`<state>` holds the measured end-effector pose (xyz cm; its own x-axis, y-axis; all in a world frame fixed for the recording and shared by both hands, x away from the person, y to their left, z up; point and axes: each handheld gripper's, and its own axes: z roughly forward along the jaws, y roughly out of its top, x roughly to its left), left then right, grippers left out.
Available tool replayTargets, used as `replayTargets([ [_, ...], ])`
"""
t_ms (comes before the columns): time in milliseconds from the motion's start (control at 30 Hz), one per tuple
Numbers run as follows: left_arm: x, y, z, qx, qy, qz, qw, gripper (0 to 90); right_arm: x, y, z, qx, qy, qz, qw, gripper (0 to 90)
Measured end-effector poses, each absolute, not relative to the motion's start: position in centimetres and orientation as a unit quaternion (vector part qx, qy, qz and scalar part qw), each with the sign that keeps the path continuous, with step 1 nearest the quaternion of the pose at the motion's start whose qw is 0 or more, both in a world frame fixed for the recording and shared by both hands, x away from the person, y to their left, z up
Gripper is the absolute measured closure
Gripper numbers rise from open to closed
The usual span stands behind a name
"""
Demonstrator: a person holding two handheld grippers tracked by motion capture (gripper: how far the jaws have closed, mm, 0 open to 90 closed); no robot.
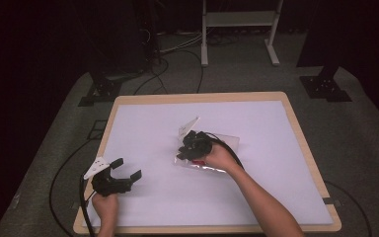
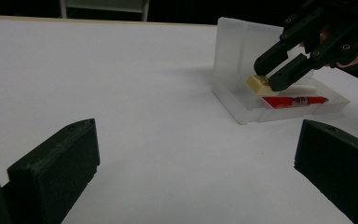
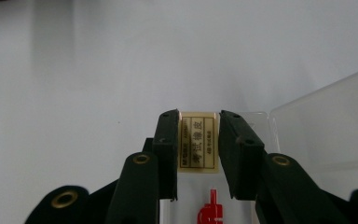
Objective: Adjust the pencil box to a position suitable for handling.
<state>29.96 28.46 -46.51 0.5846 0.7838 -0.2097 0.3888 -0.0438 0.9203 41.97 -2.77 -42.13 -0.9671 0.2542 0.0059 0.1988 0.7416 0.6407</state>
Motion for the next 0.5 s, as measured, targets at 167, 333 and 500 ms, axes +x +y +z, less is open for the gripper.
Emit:
replayTargets([
  [167,29.9,28.4,-46.5,0.700,0.419,0.179,0.550,0.0,42.3,-2.5,-42.3,0.125,0.933,0.335,0.039,68.3],
  [333,29.9,28.4,-46.5,0.701,0.418,0.178,0.550,0.0,42.6,-2.3,-42.7,0.128,0.934,0.332,0.035,68.3],
  [500,30.0,28.5,-46.5,0.701,0.419,0.179,0.550,0.0,43.1,-2.5,-43.0,0.136,0.933,0.332,0.037,68.3],
])
